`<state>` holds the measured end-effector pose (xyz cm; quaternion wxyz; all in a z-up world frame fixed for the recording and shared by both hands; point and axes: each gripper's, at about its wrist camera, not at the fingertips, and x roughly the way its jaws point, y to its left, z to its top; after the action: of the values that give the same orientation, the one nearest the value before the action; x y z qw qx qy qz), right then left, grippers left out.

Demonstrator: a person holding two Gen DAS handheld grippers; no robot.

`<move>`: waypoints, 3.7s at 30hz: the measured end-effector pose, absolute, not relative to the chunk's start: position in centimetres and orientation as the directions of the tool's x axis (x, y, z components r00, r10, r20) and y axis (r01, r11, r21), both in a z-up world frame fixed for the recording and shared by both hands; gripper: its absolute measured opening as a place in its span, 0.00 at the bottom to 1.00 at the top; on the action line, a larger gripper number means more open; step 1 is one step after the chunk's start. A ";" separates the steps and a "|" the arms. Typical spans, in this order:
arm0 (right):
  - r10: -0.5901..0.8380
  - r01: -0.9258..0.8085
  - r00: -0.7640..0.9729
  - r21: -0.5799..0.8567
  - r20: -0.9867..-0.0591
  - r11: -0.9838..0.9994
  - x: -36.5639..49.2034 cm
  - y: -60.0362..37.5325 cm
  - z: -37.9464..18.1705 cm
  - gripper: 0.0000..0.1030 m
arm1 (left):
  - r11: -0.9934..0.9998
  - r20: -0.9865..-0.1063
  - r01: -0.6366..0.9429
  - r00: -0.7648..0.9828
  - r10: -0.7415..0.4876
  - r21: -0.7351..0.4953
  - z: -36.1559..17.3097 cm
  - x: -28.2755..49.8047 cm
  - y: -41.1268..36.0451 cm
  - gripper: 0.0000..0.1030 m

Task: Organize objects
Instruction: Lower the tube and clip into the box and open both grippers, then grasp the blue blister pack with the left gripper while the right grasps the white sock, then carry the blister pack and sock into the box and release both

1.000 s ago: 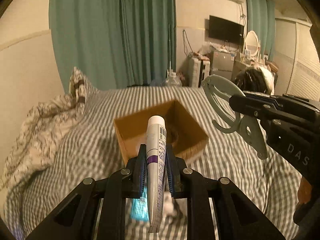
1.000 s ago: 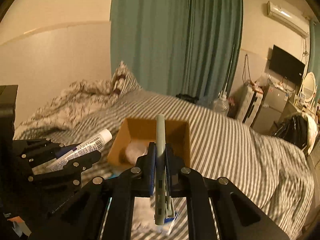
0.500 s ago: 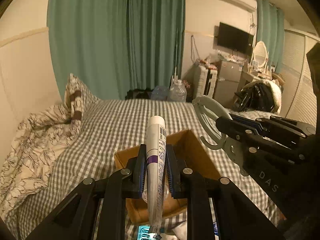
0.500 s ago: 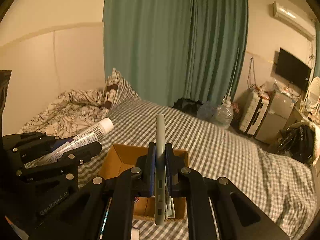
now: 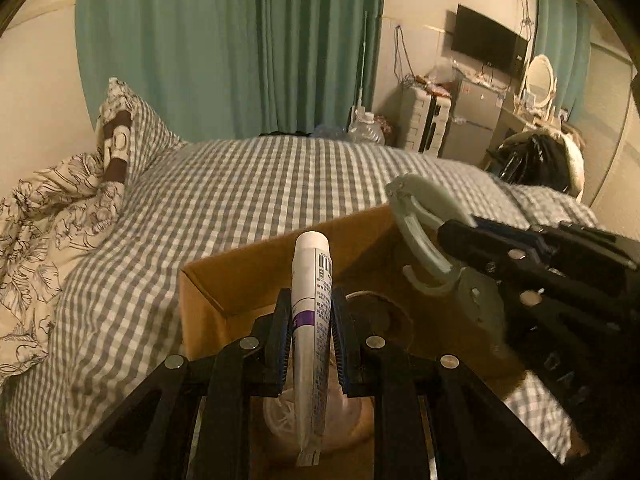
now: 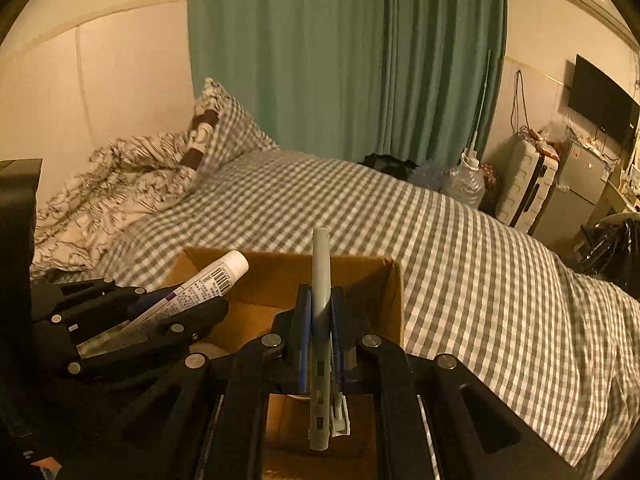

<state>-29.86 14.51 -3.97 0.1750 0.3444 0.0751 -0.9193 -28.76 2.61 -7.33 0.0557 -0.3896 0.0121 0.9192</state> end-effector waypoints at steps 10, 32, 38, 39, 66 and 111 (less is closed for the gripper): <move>-0.278 0.314 -0.706 0.064 -0.651 -0.947 -31.2 17.5 -4.6 0.29 | -0.995 -0.708 -0.097 -0.702 0.083 -0.020 -7.8 -29.0 2.3 0.69; -0.173 0.216 -0.900 -0.064 -0.400 -0.974 -11.2 21.7 13.9 0.90 | -0.994 -0.467 -0.108 -0.878 0.102 -0.014 10.2 -12.4 1.7 0.98; -0.163 0.200 -0.913 -0.063 -0.374 -0.978 -6.0 22.4 15.2 0.93 | -0.993 -0.431 -0.120 -0.895 0.118 -0.022 11.5 -8.3 1.0 1.00; -0.159 0.198 -0.915 -0.068 -0.372 -0.978 -5.3 22.4 15.2 0.93 | -0.993 -0.423 -0.117 -0.899 0.114 -0.019 11.5 -7.6 0.9 1.00; -0.151 0.224 -0.799 -0.054 -0.583 -0.973 -5.5 19.2 -4.2 0.97 | -0.999 -0.621 0.004 -0.784 -0.023 0.032 -8.0 -6.1 -2.2 1.00; -0.237 0.259 -0.653 0.082 -0.719 -0.962 -7.3 21.3 -11.5 0.53 | -0.975 -0.848 -0.218 -0.523 0.089 0.033 -19.2 -10.9 1.7 0.69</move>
<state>-7.28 21.32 -11.50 0.1363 0.3937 0.0139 -0.9090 -10.92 1.69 -19.19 0.0883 -0.4804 0.0675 0.8700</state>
